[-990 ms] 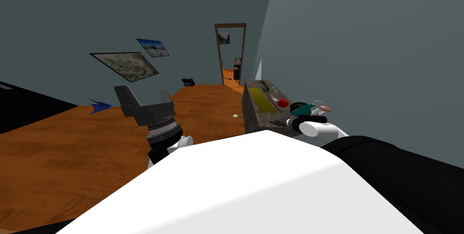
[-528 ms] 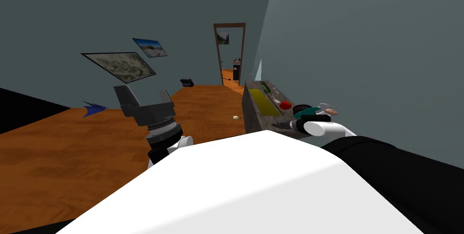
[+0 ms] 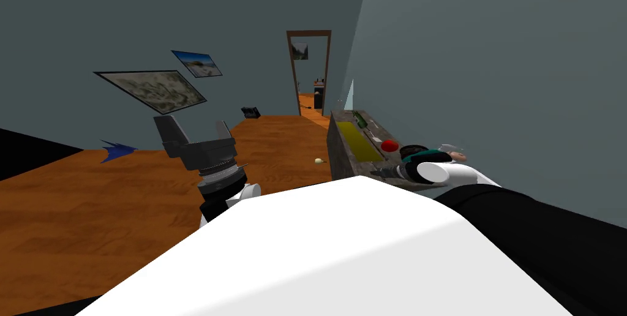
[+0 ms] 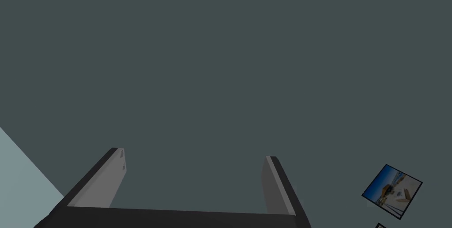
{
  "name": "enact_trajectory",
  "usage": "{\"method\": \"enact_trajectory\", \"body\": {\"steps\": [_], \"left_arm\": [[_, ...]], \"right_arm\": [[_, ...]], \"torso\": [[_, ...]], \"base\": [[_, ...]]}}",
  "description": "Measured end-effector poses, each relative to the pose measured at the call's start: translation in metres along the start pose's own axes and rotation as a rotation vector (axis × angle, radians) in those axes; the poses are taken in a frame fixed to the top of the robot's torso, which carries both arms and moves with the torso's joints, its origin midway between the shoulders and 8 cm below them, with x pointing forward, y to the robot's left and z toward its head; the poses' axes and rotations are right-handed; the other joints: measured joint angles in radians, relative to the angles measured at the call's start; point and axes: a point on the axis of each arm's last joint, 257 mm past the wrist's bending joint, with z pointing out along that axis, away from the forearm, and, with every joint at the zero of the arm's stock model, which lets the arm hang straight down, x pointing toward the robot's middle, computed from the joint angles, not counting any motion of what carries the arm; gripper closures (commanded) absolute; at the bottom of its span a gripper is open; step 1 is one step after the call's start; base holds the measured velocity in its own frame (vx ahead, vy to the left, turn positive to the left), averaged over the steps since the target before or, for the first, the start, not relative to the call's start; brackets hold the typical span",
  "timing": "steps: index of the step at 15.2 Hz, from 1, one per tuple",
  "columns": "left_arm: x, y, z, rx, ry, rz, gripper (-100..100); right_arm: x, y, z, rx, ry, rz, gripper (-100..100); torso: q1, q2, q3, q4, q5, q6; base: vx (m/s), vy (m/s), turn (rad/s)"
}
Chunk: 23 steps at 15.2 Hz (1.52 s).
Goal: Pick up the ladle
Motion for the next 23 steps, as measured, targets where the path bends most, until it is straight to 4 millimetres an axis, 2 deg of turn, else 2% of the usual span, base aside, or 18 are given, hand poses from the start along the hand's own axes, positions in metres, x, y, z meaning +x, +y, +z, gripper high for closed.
{"method": "enact_trajectory", "body": {"steps": [9, 13, 23], "left_arm": [[0.0, 0.0, 0.0, 0.0, 0.0, 0.0, 0], [0.0, 0.0, 0.0, 0.0, 0.0, 0.0, 0], [0.0, 0.0, 0.0, 0.0, 0.0, 0.0, 0]], "right_arm": [[-0.035, -0.001, -0.018, 0.046, -0.15, 0.13, -100], [-0.043, -0.002, -0.024, 0.056, -0.19, 0.165, -100], [-0.059, 0.023, -0.02, 0.063, -0.188, 0.125, -100]], "torso": [[-0.003, -0.002, -0.001, 0.0, -0.001, 0.0], [-0.001, 0.002, 0.001, 0.0, 0.0, 0.0], [0.004, 0.003, 0.002, 0.001, 0.001, 0.0]], "base": [[0.121, -0.018, -0.026], [0.068, -0.008, -0.02], [0.061, 0.049, -0.08]]}}
